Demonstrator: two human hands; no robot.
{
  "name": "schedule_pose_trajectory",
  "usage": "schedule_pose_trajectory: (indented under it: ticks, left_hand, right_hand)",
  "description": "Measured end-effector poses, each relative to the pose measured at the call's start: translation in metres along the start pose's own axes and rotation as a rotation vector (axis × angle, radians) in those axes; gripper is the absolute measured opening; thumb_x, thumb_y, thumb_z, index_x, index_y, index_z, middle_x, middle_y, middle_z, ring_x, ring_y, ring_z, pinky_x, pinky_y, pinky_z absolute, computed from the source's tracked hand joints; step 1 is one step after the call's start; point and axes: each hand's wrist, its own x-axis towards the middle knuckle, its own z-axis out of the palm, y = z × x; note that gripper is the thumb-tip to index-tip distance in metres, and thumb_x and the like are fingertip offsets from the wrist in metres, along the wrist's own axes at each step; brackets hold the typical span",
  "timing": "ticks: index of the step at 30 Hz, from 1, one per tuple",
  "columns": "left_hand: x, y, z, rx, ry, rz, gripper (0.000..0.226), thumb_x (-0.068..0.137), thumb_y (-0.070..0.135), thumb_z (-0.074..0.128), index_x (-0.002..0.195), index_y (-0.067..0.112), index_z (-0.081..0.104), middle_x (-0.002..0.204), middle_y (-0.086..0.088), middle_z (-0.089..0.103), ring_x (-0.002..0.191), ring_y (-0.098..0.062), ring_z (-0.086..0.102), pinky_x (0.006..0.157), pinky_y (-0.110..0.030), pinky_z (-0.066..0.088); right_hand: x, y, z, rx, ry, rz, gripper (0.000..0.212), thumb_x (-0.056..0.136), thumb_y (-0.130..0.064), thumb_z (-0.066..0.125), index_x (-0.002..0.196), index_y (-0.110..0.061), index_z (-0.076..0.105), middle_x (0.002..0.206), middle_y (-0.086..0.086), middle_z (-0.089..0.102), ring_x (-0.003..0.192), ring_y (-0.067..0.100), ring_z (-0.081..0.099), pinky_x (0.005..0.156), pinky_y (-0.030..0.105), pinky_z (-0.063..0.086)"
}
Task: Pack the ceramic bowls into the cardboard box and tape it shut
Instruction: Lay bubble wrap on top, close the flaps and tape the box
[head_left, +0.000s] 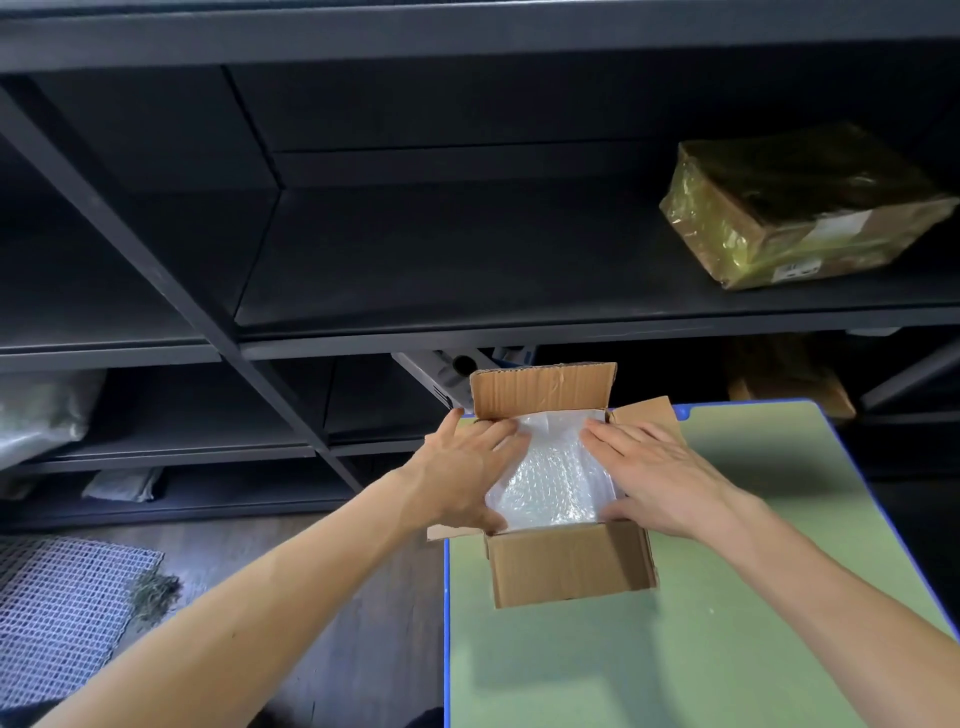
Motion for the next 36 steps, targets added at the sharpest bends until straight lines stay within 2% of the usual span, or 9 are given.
schedule_pose_trajectory:
  ticks: [5, 9, 14, 20, 24, 27, 30, 33, 36]
  left_hand:
    - [-0.004, 0.0, 0.002, 0.04, 0.081, 0.05, 0.093, 0.079, 0.07, 0.064, 0.15, 0.023, 0.027, 0.155, -0.001, 0.029, 0.143, -0.023, 0.032, 0.119, -0.048, 0.018]
    - [-0.008, -0.011, -0.007, -0.018, -0.04, 0.068, 0.101, 0.079, 0.074, 0.061, 0.156, 0.025, 0.018, 0.164, 0.001, 0.015, 0.149, -0.018, 0.021, 0.119, -0.047, 0.014]
    - [0.004, -0.003, -0.012, 0.081, -0.076, 0.05, 0.104, 0.072, 0.069, 0.071, 0.151, 0.018, 0.026, 0.151, -0.002, 0.033, 0.135, -0.024, 0.042, 0.113, -0.048, 0.029]
    - [0.017, 0.025, -0.013, 0.271, -0.066, -0.041, 0.108, 0.071, 0.06, 0.075, 0.148, 0.004, 0.024, 0.132, -0.01, 0.041, 0.114, -0.028, 0.049, 0.107, -0.055, 0.034]
    - [0.014, 0.029, -0.002, 0.33, -0.005, -0.072, 0.101, 0.074, 0.06, 0.071, 0.143, 0.0, 0.029, 0.127, -0.012, 0.045, 0.108, -0.029, 0.051, 0.105, -0.049, 0.033]
    - [0.011, 0.028, -0.002, 0.336, -0.001, -0.072, 0.097, 0.075, 0.06, 0.07, 0.141, 0.0, 0.033, 0.125, -0.011, 0.048, 0.107, -0.027, 0.052, 0.099, -0.043, 0.036]
    - [0.011, 0.032, -0.007, 0.353, -0.015, -0.091, 0.093, 0.078, 0.054, 0.071, 0.143, 0.0, 0.031, 0.124, -0.013, 0.049, 0.108, -0.029, 0.052, 0.104, -0.045, 0.035]
    - [0.012, 0.037, -0.012, 0.362, -0.067, -0.097, 0.081, 0.083, 0.036, 0.069, 0.144, -0.001, 0.03, 0.122, -0.015, 0.051, 0.107, -0.03, 0.055, 0.106, -0.046, 0.036]
    - [0.011, 0.037, -0.013, 0.357, -0.087, -0.105, 0.077, 0.085, 0.032, 0.067, 0.143, -0.002, 0.03, 0.122, -0.016, 0.05, 0.108, -0.03, 0.054, 0.11, -0.045, 0.034]
  right_hand:
    - [-0.004, -0.001, 0.0, 0.008, 0.02, -0.01, 0.085, 0.091, -0.054, 0.058, 0.157, -0.02, 0.017, 0.165, -0.004, 0.013, 0.15, 0.015, 0.016, 0.12, 0.031, 0.011]
    - [-0.006, -0.001, -0.002, 0.002, 0.017, -0.013, 0.081, 0.091, -0.053, 0.059, 0.156, -0.021, 0.021, 0.164, -0.004, 0.015, 0.149, 0.016, 0.018, 0.118, 0.03, 0.013]
    - [-0.004, -0.001, -0.005, -0.057, 0.001, -0.028, 0.079, 0.088, -0.054, 0.062, 0.152, -0.022, 0.027, 0.159, -0.006, 0.024, 0.142, 0.017, 0.029, 0.115, 0.032, 0.022]
    - [0.001, -0.002, -0.005, -0.1, 0.007, -0.031, 0.068, 0.083, -0.032, 0.066, 0.143, -0.021, 0.035, 0.135, -0.006, 0.042, 0.126, 0.02, 0.042, 0.103, 0.033, 0.036]
    - [-0.004, -0.002, -0.014, -0.071, -0.061, -0.024, 0.069, 0.085, -0.011, 0.058, 0.148, -0.019, 0.032, 0.147, -0.002, 0.034, 0.135, 0.02, 0.033, 0.11, 0.032, 0.031]
    - [-0.003, 0.001, -0.02, 0.03, -0.103, 0.002, 0.055, 0.088, -0.006, 0.047, 0.141, -0.02, 0.041, 0.149, -0.003, 0.037, 0.137, 0.019, 0.032, 0.111, 0.032, 0.031]
    - [0.005, 0.001, -0.021, 0.112, -0.007, 0.054, 0.03, 0.101, -0.025, 0.039, 0.13, -0.022, 0.047, 0.137, -0.005, 0.051, 0.124, 0.017, 0.041, 0.101, 0.034, 0.039]
    - [0.009, -0.002, -0.019, 0.095, 0.002, 0.077, 0.058, 0.096, -0.058, 0.046, 0.141, -0.021, 0.043, 0.139, -0.004, 0.048, 0.128, 0.019, 0.04, 0.104, 0.036, 0.037]
    - [0.01, -0.003, -0.014, 0.007, 0.047, 0.031, 0.071, 0.079, -0.063, 0.059, 0.137, -0.024, 0.045, 0.131, -0.007, 0.044, 0.117, 0.016, 0.039, 0.099, 0.033, 0.035]
